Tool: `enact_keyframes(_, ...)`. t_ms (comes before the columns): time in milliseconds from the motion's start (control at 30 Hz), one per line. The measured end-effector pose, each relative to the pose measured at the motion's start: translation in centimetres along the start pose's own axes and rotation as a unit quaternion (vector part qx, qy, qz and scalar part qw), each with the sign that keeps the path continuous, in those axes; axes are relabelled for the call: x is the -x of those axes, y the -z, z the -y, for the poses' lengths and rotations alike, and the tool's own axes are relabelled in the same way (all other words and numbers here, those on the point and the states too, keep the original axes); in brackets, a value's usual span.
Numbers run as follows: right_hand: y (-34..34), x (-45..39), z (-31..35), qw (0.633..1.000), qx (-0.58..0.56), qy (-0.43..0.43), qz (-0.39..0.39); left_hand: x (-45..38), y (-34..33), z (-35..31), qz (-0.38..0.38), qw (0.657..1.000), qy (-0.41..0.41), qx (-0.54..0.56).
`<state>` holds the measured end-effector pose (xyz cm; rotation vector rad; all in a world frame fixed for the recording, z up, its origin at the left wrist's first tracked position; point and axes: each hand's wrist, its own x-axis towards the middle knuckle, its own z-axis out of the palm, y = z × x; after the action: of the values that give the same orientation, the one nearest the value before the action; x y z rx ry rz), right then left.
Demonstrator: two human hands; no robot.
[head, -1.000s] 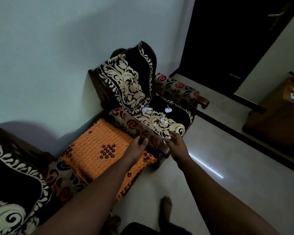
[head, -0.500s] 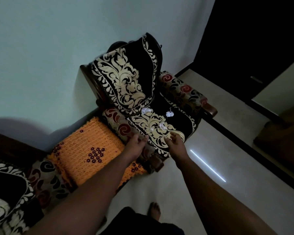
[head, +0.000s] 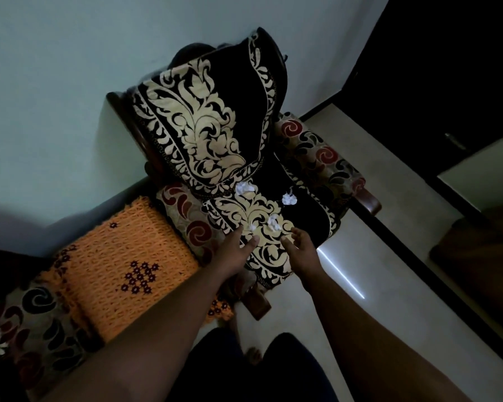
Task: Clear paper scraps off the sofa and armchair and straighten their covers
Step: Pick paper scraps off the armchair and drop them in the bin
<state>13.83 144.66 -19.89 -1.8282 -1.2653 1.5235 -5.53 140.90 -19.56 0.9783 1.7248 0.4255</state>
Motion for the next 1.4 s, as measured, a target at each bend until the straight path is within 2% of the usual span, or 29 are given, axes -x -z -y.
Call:
enact_keyframes(267, -1.4, -10.1, -1.5, 0.997, 0.073, -0.005, 0.035, -7.9, -0.2, 0.7, -0.002, 0.999, 0.032, -0.011)
enact_keyframes(433, -3.5, -18.5, -6.6, 0.985, 0.149, -0.008, 0.086, -14.6, -2.2, 4.5, -0.032, 0.989, 0.023, -0.144)
enact_keyframes(500, -4.5, -21.9, -8.7, 0.979, 0.178, -0.007, 0.098, -17.5, -3.0, 6.8, -0.039, 0.971, 0.009, -0.234)
enact_keyframes(600, -6.0, -26.2, -11.5, 0.966, 0.233, 0.001, 0.116, -21.0, -3.3, 10.2, -0.028, 0.922, -0.051, -0.383)
enact_keyframes(733, -7.5, -30.7, -14.6, 0.934, 0.334, 0.051, 0.113, -24.5, -2.5, 13.2, -0.030, 0.875, -0.108, -0.471)
enact_keyframes(833, -8.5, -33.4, -16.6, 0.902, 0.410, 0.080, 0.109, -26.0, -2.2, 13.8, -0.045, 0.864, -0.112, -0.489)
enact_keyframes(1000, -9.8, -36.2, -18.9, 0.840, 0.524, 0.088, 0.113, -26.3, -2.5, 14.2, -0.078, 0.871, -0.105, -0.474)
enact_keyframes(1100, -11.2, -36.6, -20.4, 0.833, 0.536, 0.083, 0.113, -26.4, -2.5, 14.4, -0.080, 0.871, -0.109, -0.473)
enact_keyframes(1200, -12.5, -36.5, -21.3, 0.806, 0.575, 0.095, 0.106, -26.5, -2.5, 14.5, -0.079, 0.871, -0.118, -0.469)
enact_keyframes(1300, -13.0, -36.0, -21.4, 0.801, 0.572, 0.113, 0.134, -26.5, -2.5, 14.6, -0.082, 0.869, -0.121, -0.473)
enact_keyframes(1400, -13.7, -35.6, -20.7, 0.830, 0.522, 0.145, 0.136, -26.5, -2.6, 14.6, -0.084, 0.868, -0.124, -0.474)
